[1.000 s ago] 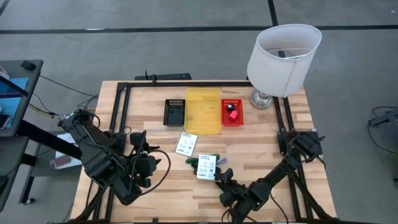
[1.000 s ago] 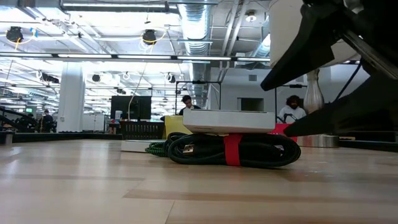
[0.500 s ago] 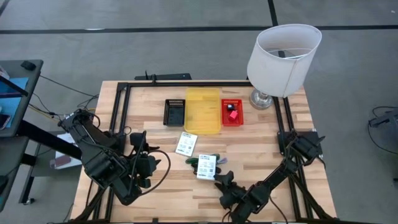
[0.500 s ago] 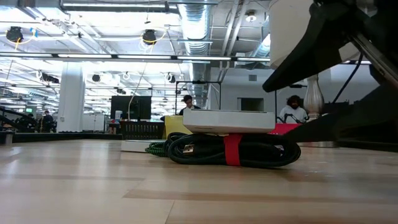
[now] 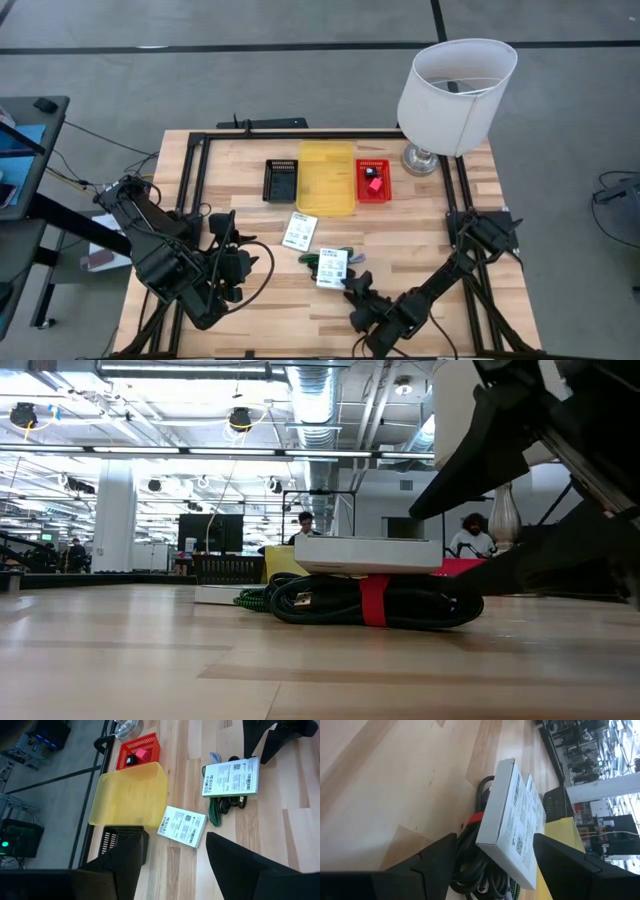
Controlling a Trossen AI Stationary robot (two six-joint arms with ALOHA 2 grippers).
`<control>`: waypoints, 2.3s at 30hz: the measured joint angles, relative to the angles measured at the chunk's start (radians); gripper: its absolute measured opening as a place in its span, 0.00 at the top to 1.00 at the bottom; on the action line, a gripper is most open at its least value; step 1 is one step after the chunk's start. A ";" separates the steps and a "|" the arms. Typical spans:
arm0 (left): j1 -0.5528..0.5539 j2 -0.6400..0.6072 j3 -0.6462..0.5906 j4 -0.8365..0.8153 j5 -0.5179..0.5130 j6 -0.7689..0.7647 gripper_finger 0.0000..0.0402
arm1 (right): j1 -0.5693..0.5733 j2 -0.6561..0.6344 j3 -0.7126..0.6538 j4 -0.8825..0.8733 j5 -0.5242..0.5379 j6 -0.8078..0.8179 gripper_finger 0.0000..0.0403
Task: Pick and place items into bin
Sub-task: Put the bottom card reader box into the black bin
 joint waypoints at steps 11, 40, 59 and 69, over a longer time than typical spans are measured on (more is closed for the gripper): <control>0.000 0.000 0.000 0.000 0.000 0.000 0.48 | -0.022 0.001 -0.001 0.000 -0.006 0.000 0.36; 0.000 0.000 0.000 0.000 0.017 -0.002 0.48 | -0.046 0.001 -0.003 0.023 -0.034 0.013 0.81; 0.002 0.000 0.000 0.078 0.017 -0.004 0.48 | -0.043 0.006 0.013 0.019 0.061 0.017 0.90; 0.053 0.005 0.001 0.173 0.016 -0.004 0.48 | -0.070 0.010 0.056 0.022 0.106 -0.087 0.90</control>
